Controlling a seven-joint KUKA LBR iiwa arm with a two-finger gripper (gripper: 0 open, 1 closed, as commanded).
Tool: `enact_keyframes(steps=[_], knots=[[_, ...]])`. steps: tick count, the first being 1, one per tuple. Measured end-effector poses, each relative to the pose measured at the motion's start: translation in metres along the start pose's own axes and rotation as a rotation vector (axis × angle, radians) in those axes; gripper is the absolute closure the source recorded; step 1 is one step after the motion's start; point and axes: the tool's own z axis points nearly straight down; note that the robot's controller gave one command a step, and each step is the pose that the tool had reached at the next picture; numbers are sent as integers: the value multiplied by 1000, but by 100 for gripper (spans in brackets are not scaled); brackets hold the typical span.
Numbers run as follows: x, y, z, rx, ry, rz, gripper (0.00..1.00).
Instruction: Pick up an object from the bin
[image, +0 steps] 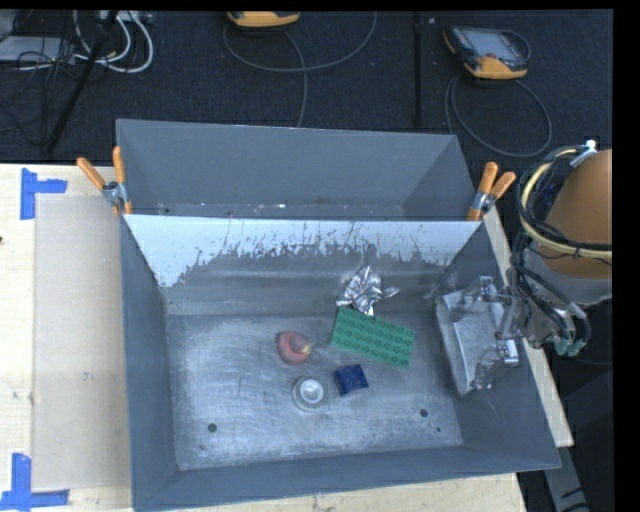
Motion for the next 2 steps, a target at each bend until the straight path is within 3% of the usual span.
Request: enact_keyframes(steps=[1, 2], knots=[[-29, 110, 92, -5, 5, 68, 0], [-54, 111, 144, 4, -15, -29, 0]])
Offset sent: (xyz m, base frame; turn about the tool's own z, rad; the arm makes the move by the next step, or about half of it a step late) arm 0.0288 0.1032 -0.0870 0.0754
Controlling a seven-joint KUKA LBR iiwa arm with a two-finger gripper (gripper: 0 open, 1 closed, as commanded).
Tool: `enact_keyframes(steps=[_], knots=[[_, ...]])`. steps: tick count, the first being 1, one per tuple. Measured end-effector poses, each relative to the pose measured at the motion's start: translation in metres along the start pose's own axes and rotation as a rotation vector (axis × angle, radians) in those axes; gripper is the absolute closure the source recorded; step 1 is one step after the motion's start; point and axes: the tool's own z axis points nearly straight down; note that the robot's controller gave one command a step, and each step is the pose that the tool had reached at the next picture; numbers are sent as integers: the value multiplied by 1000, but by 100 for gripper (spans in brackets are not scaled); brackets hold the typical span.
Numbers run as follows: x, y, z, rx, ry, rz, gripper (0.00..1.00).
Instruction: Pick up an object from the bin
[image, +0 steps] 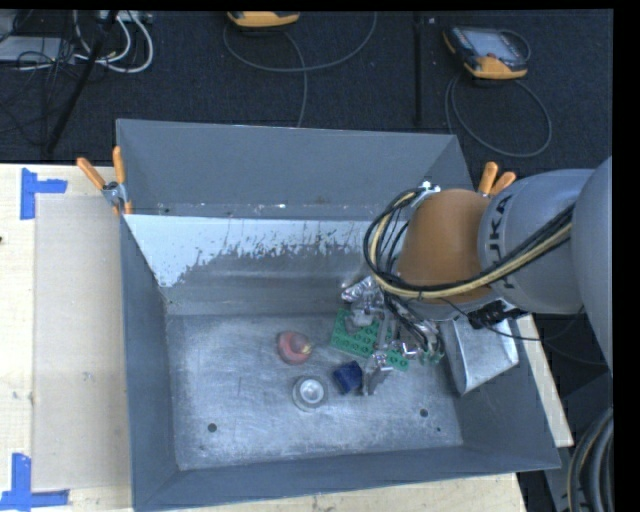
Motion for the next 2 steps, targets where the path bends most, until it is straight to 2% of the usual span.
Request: enact_keyframes(steps=[1, 2], knots=[[-1, 2, -2, -3, -5, -1, 100], [3, 3, 1, -4, 9, -3, 0]])
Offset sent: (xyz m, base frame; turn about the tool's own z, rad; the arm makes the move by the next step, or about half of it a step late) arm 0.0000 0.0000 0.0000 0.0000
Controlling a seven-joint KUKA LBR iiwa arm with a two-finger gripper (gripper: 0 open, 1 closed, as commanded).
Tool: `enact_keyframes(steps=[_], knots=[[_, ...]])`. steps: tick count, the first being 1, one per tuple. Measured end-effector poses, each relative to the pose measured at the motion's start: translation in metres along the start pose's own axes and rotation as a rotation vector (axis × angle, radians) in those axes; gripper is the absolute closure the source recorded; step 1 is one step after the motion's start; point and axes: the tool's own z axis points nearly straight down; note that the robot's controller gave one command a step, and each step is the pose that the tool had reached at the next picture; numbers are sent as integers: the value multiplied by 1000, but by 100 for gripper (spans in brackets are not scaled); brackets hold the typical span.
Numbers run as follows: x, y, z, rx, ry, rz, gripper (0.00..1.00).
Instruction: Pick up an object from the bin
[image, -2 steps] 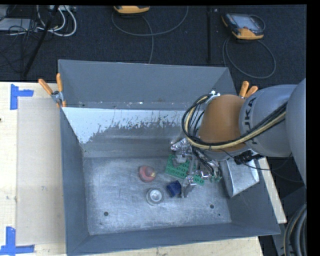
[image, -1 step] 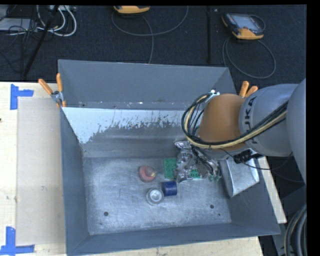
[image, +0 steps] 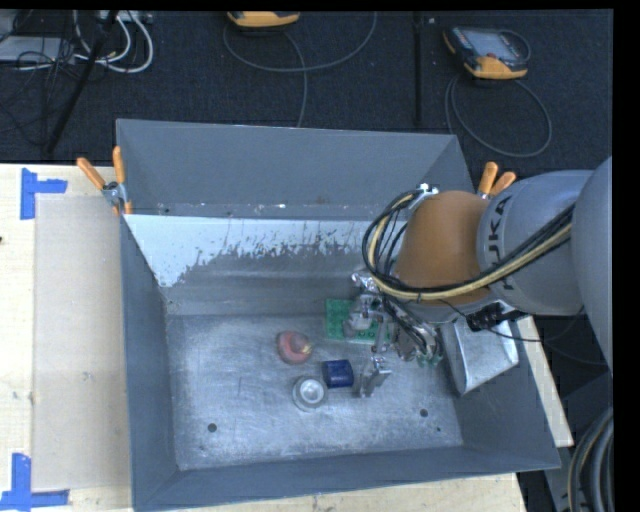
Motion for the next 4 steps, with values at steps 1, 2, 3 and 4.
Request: enact_keyframes(steps=[1, 2, 3, 4], knots=[[15, 43, -1, 2, -13, -10, 0], [12, 43, -3, 1, -20, -11, 100], [7, 41, -111, 0, -4, 13, 100], [-2, -10, -214, 1, -2, -523, 100]])
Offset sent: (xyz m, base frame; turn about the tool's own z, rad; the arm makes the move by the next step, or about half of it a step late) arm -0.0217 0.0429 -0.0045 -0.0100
